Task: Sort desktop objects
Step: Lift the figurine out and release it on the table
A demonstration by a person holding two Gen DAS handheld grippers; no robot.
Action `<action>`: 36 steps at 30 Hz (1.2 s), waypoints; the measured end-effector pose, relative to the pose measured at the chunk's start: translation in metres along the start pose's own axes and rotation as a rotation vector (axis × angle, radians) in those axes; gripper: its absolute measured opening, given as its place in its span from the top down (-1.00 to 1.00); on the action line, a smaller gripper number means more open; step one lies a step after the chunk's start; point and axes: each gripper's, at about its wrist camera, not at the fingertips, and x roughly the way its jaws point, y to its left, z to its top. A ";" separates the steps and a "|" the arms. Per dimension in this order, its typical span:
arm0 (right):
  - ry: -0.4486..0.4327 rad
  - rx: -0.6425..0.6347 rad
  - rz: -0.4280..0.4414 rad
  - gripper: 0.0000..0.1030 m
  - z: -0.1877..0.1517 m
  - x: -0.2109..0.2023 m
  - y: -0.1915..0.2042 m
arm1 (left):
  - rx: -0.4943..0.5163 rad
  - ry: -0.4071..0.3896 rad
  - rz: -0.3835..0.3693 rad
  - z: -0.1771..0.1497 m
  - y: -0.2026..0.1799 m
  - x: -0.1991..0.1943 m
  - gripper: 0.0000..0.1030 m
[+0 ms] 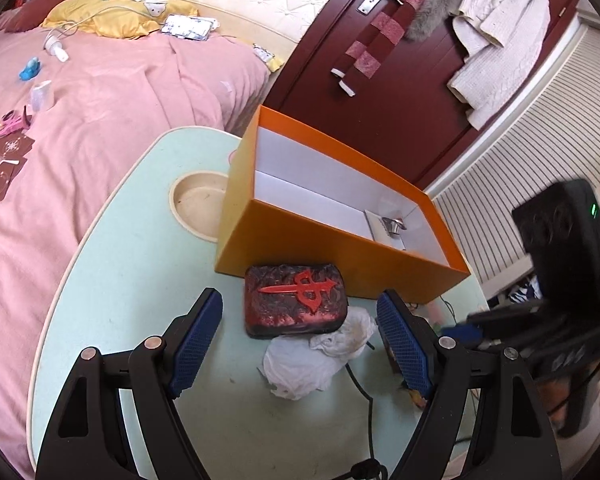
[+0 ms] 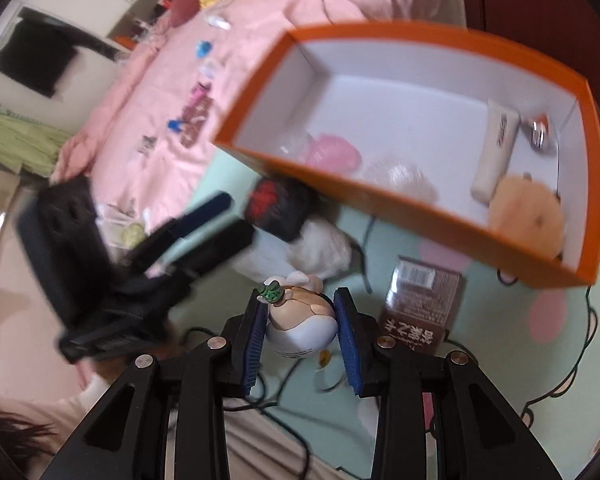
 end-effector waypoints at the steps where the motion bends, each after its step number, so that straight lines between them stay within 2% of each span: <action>1: -0.014 -0.004 0.004 0.35 -0.001 -0.002 -0.001 | -0.002 0.002 0.003 0.000 0.000 0.001 -0.55; 6: -0.081 -0.023 0.023 0.31 -0.008 -0.010 -0.004 | 0.017 -0.011 0.011 0.002 -0.001 -0.001 -0.55; 10: -0.135 -0.039 0.038 0.03 -0.013 -0.016 -0.007 | 0.047 -0.036 0.024 0.009 -0.005 -0.008 -0.55; 14: -0.222 -0.044 0.094 -0.01 -0.023 -0.024 -0.010 | 0.063 -0.046 0.022 0.030 -0.007 -0.017 -0.55; 18: -0.274 -0.031 0.175 -0.03 -0.036 -0.023 -0.015 | 0.174 -0.023 0.075 0.064 -0.024 -0.020 -0.55; 20: -0.296 -0.015 0.217 -0.10 -0.042 -0.020 -0.017 | 0.212 0.006 0.091 0.083 -0.034 -0.018 -0.55; 22: -0.319 0.004 0.238 -0.10 -0.047 -0.016 -0.022 | 0.226 0.076 0.102 0.101 -0.042 -0.011 -0.55; 24: -0.334 0.026 0.267 -0.10 -0.053 -0.017 -0.029 | 0.234 0.178 0.106 0.118 -0.051 0.002 -0.55; 26: -0.348 0.047 0.297 -0.10 -0.060 -0.018 -0.036 | 0.238 0.331 0.099 0.131 -0.061 0.023 -0.52; 28: -0.363 0.069 0.326 -0.11 -0.066 -0.019 -0.043 | 0.261 0.462 0.102 0.136 -0.071 0.041 -0.30; 30: -0.378 0.091 0.355 -0.14 -0.072 -0.020 -0.050 | 0.329 0.580 0.160 0.138 -0.084 0.062 -0.21; 33: -0.380 0.121 0.382 -0.21 -0.075 -0.021 -0.057 | 0.408 0.754 0.267 0.131 -0.098 0.098 -0.21; 35: -0.380 0.139 0.415 -0.21 -0.075 -0.021 -0.061 | 0.406 0.820 0.304 0.125 -0.099 0.116 -0.21; 36: -0.381 0.143 0.425 -0.22 -0.075 -0.023 -0.062 | 0.412 0.858 0.337 0.121 -0.099 0.128 -0.14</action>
